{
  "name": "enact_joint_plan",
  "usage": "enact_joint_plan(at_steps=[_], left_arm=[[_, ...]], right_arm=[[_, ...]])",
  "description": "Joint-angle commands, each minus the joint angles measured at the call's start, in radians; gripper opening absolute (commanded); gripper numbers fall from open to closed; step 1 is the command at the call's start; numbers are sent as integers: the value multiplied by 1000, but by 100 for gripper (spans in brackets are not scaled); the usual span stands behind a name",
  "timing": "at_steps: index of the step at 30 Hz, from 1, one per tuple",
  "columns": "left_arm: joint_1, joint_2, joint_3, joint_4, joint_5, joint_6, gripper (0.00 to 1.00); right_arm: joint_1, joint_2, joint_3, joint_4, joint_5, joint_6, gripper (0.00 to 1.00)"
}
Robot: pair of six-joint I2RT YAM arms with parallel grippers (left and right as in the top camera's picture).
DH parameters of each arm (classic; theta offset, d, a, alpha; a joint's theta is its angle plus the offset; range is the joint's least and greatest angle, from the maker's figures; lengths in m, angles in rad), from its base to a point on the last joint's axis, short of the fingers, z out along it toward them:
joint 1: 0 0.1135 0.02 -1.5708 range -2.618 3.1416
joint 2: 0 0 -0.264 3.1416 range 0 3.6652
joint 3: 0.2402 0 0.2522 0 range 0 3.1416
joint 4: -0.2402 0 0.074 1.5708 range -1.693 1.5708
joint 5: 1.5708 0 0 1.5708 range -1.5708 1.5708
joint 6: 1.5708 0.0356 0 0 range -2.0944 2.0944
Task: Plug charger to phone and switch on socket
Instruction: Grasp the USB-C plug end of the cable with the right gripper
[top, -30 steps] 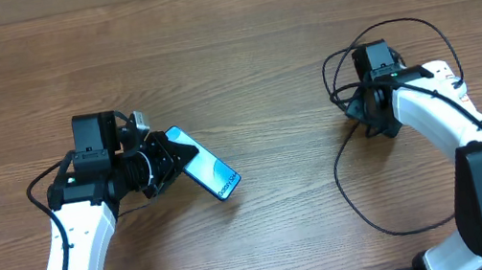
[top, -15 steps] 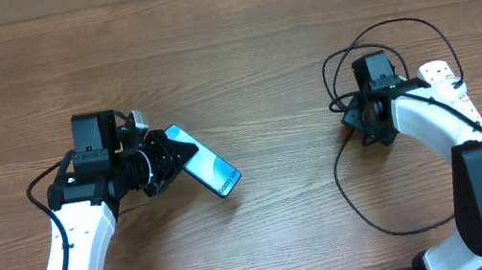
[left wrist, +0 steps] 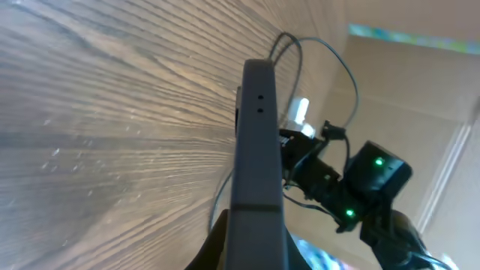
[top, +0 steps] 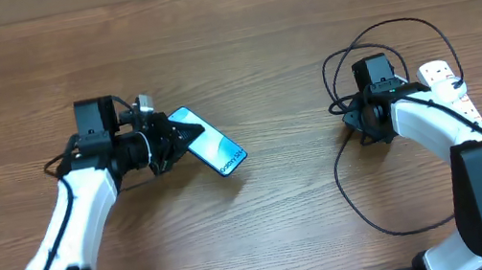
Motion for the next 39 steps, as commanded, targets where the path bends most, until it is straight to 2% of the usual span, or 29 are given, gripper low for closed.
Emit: enact_joint_plan(at_steps=[1, 4, 9, 12, 18, 22, 26, 31, 37, 39], left_arm=[[18, 87, 5, 107, 253, -27, 4], [31, 151, 5, 227, 338, -90, 4], [39, 221, 5, 462, 417, -237, 4], [39, 229, 5, 584, 438, -320, 4], [39, 229, 6, 823, 485, -431, 4], [43, 229, 11, 970, 569, -440, 4], [57, 229, 20, 1015, 597, -442, 4], [66, 229, 20, 1015, 601, -476, 4], [64, 229, 20, 1014, 628, -478, 4], [64, 229, 20, 1012, 629, -480, 4]], right_arm=[[3, 0, -23, 15, -17, 0, 16], [3, 0, -27, 20, -40, 0, 4], [3, -3, -24, 23, -131, -8, 4], [3, -18, 10, -5, -256, -84, 4], [3, -112, 167, -249, -445, -225, 4], [3, -193, 233, -447, -706, -464, 4], [6, -276, 233, -607, -930, -738, 4], [66, -306, 233, -743, -937, -914, 4], [271, -306, 233, -689, -919, -916, 4], [329, -306, 233, -645, -868, -869, 4]])
